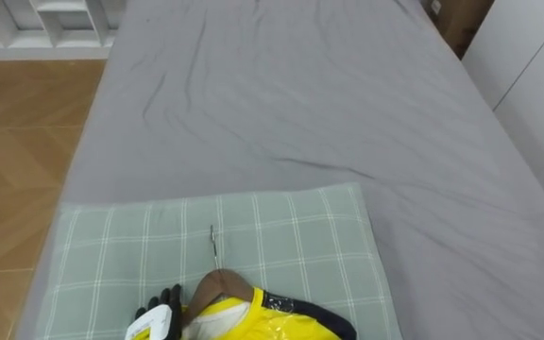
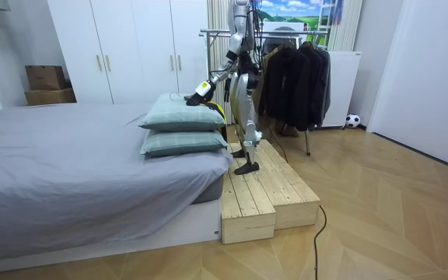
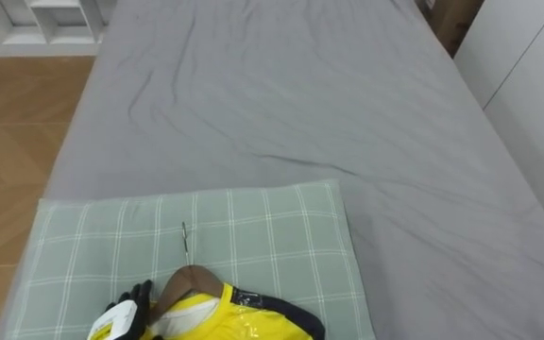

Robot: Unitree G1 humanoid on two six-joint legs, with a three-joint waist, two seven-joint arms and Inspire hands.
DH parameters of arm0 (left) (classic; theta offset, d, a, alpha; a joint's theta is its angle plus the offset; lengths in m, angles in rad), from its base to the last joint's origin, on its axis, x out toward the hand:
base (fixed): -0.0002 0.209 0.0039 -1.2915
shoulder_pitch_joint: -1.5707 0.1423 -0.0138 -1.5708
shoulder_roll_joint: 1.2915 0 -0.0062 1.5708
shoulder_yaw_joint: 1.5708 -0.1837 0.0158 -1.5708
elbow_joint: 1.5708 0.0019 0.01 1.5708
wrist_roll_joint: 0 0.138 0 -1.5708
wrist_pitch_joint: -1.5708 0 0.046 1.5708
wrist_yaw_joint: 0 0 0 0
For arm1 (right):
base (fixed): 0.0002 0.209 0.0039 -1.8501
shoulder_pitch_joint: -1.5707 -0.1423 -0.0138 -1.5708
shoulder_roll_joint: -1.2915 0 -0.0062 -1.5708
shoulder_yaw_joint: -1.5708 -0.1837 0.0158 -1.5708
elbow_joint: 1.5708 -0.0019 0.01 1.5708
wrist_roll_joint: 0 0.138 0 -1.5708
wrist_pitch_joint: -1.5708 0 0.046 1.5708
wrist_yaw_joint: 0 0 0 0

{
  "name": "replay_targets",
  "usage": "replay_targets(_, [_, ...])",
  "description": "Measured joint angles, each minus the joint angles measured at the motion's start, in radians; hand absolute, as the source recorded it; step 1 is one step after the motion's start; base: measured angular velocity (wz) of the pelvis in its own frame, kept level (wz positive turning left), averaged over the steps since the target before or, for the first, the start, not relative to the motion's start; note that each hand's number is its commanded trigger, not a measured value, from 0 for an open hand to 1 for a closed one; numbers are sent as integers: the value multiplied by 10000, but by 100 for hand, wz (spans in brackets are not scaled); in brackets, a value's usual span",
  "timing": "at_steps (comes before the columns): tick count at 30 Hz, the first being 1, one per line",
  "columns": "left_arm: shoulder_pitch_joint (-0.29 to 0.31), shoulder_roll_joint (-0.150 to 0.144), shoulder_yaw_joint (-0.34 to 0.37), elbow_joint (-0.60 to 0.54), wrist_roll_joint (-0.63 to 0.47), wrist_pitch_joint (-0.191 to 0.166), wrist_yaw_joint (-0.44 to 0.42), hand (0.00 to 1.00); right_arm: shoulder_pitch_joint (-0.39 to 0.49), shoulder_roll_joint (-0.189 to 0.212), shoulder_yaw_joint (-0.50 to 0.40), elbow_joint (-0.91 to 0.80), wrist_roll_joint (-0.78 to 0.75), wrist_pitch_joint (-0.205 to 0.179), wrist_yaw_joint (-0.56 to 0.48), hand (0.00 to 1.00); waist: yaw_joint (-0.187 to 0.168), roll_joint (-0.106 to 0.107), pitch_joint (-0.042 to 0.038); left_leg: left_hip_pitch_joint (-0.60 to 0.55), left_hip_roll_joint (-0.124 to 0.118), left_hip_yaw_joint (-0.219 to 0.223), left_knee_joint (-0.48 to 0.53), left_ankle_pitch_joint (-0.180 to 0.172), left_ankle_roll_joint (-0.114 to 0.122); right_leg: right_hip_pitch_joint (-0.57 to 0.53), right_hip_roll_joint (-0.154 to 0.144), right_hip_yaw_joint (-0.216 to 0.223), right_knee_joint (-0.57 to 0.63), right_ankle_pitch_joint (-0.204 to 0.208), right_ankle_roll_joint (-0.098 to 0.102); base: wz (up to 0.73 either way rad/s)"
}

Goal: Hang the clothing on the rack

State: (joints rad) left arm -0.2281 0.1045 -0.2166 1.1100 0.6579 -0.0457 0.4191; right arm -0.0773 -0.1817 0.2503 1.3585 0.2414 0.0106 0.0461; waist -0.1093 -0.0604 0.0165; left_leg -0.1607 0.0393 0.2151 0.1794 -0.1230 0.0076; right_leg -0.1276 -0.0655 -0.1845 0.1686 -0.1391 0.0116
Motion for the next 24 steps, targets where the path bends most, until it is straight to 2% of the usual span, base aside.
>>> replay_targets(6, [-141,35,206,-6,0,6,-193,0,-15,13,7,-12,-21,25,13,0,53,-70,9,-43,14,172,-1,0,0,-148,5,170,47,2,-1,-8])
replay_targets(15, [-431,263,380,110,-382,18,-516,0,-41,68,36,5,-21,32,80,0,39,-197,26,-77,53,301,116,-1,1,-287,40,406,193,3,-4,-6])
replay_targets(19, [-547,286,586,144,-377,26,-491,0,-37,172,34,9,0,55,98,0,18,-356,80,-101,93,334,98,-12,-15,-346,88,446,210,16,-28,-2])
replay_targets(23, [-583,341,587,145,-377,28,-315,0,-55,258,34,8,10,120,84,0,26,-458,70,-224,163,340,111,-38,-38,-465,162,445,211,64,-100,0])
replay_targets(24, [-582,349,589,144,-377,32,-302,13,-55,264,38,8,3,121,83,0,27,-464,69,-228,174,344,115,-37,-39,-472,170,445,211,69,-108,-3])
